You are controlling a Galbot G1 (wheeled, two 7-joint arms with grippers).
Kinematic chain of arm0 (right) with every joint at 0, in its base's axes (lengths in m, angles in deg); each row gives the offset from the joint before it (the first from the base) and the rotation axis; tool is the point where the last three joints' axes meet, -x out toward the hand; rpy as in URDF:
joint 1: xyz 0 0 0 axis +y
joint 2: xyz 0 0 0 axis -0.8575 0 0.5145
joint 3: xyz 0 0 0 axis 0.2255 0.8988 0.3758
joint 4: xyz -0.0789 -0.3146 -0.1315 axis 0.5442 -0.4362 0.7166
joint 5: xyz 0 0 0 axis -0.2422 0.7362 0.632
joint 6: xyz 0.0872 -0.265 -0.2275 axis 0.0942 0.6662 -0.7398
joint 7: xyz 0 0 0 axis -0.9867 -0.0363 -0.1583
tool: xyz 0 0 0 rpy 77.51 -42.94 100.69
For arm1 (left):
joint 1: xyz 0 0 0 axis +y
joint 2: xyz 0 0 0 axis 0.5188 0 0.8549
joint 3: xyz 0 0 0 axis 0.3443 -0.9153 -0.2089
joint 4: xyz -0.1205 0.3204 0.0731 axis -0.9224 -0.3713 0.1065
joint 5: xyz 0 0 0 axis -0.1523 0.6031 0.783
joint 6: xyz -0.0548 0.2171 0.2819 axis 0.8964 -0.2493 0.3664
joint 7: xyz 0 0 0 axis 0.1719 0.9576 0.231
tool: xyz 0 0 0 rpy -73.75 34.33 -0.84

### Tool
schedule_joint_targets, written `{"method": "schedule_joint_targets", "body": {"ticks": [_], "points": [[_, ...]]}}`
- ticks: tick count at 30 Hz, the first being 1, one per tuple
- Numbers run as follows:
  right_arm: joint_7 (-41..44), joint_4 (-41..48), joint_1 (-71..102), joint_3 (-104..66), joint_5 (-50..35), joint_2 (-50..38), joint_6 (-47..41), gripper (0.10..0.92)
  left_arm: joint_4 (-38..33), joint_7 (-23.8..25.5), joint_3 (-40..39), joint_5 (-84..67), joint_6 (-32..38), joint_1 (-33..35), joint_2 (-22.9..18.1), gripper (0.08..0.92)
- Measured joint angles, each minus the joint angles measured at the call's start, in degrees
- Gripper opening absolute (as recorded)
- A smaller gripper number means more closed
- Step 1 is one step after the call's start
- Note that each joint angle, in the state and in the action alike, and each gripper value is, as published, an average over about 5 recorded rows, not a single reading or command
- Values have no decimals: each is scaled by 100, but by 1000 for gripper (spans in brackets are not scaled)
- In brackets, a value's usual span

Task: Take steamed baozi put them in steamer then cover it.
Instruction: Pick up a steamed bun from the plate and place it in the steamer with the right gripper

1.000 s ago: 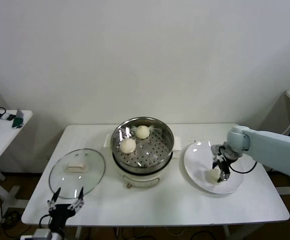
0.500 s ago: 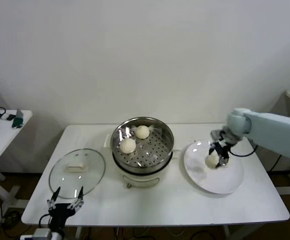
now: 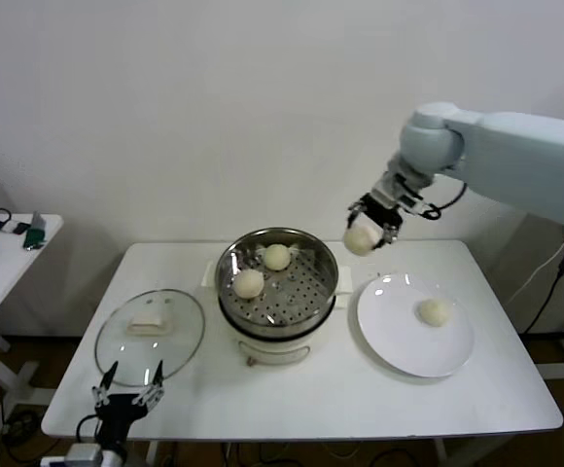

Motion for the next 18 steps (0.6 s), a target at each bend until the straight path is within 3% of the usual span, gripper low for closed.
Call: {"method": "schedule_joint_targets", "body": {"ticks": [8,18], "points": [[-217,-272,204,-52,526,895,329,679,-104,1,68,64,5,52,-20,823],[-369,0,861,79,1040,1710,415,679,-122,-10,101,77,49,127,-24,823]]}}
